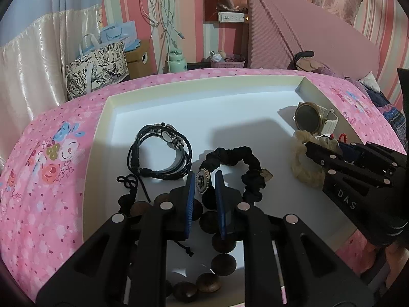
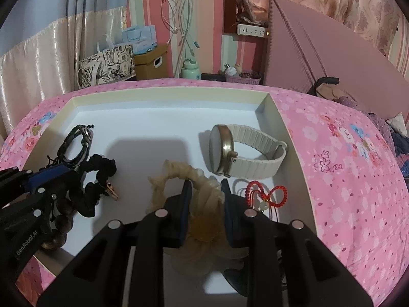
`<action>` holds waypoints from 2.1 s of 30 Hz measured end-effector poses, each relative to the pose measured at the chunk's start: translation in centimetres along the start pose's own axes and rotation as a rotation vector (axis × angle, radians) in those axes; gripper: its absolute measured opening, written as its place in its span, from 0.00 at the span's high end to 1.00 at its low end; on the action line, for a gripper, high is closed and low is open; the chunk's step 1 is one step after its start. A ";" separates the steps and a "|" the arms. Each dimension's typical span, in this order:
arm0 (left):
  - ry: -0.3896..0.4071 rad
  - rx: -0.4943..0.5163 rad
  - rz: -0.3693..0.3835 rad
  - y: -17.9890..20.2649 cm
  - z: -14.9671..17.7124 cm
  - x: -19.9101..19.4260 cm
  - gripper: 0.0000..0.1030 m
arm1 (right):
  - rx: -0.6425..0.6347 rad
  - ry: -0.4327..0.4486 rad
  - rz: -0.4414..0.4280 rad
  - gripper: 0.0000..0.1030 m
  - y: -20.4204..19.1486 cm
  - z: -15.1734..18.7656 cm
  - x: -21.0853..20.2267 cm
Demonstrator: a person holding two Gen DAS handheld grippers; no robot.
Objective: Organize jewelry
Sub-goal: 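Carry both scrunchies into the tray and open both grippers, then move both grippers back toward the stone pendant and red tassel charm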
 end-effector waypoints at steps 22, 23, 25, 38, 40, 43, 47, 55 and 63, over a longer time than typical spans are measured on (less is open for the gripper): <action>0.038 0.007 -0.014 -0.1 -0.2 -1.4 0.72 | -0.021 0.007 0.020 0.60 -0.2 0.2 -0.4; 0.043 0.009 -0.010 -0.1 -0.2 -1.7 0.71 | -0.016 0.013 0.014 0.56 -0.1 0.2 -0.7; 0.054 0.001 -0.001 -0.2 -0.4 -3.0 0.66 | -0.014 0.019 -0.013 0.51 0.0 0.2 -1.1; 0.176 -0.068 -0.035 -3.9 3.0 -12.2 0.05 | -0.023 0.099 0.062 0.14 -0.4 1.4 -7.5; 0.179 -0.077 -0.040 -4.4 3.9 -13.2 0.03 | -0.013 0.106 0.075 0.07 -0.2 2.1 -8.6; 0.180 -0.097 -0.054 -5.1 5.4 -14.4 0.03 | 0.001 0.140 0.098 0.05 0.0 3.4 -11.0; 0.159 -0.131 -0.042 -5.6 8.1 -15.2 0.03 | 0.001 0.166 0.154 0.03 0.4 5.5 -13.4; 0.169 -0.157 -0.068 -5.5 13.2 -15.8 0.03 | 0.000 0.169 0.358 0.02 1.3 11.5 -14.9; 0.211 -0.181 -0.040 -4.4 16.6 -16.2 0.03 | 0.055 0.100 0.216 0.02 2.5 15.9 -13.9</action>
Point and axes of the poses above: each gripper's, at about its wrist camera, not at the fingertips, and x roughly the way its jaws point, y to its right, z to its underside, the point moved 7 cm from there along x, roughly the way its jaws point, and after that the axes turned 14 degrees about -y, right-handed, at the moved point
